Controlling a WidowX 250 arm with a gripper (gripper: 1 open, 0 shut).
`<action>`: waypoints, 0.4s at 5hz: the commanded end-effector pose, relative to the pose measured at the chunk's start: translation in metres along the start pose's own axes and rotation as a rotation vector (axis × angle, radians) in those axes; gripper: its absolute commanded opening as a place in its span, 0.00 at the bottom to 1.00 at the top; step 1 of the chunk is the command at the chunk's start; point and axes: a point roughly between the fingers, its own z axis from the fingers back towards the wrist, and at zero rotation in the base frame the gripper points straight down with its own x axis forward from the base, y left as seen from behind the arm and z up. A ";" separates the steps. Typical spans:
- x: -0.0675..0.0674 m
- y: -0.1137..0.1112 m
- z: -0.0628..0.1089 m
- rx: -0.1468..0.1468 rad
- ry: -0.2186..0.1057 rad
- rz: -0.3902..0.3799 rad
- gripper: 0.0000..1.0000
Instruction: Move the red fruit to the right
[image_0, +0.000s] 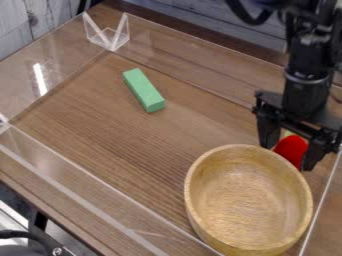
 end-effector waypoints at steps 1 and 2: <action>-0.002 -0.009 0.030 0.002 -0.062 0.012 1.00; -0.005 -0.010 0.033 0.003 -0.052 -0.018 1.00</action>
